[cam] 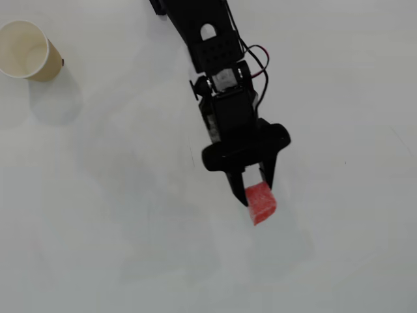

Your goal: Pick up the cube and drop it in the cup.

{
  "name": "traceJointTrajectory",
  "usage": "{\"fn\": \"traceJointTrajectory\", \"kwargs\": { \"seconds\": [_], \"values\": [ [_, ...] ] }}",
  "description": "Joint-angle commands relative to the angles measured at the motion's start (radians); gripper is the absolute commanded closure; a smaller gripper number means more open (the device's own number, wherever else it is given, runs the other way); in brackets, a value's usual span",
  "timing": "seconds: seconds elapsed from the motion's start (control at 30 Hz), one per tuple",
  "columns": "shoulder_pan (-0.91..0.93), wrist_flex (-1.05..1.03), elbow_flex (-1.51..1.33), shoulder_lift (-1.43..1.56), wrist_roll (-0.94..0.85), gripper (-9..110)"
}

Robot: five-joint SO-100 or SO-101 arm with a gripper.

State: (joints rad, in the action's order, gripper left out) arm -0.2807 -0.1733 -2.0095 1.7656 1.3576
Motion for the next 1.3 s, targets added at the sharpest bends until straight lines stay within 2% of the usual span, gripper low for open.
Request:
{"fn": "traceJointTrajectory", "kwargs": {
  "seconds": [0.0,0.37,0.8,1.27],
  "values": [
    [0.051,-0.002,0.003,0.204,-0.009,101],
    [0.219,-0.014,-0.152,0.466,-0.009,101],
    [0.551,-0.135,-0.325,0.816,-0.011,101],
    [0.796,-0.19,-0.374,0.928,-0.011,101]
  ]
}}
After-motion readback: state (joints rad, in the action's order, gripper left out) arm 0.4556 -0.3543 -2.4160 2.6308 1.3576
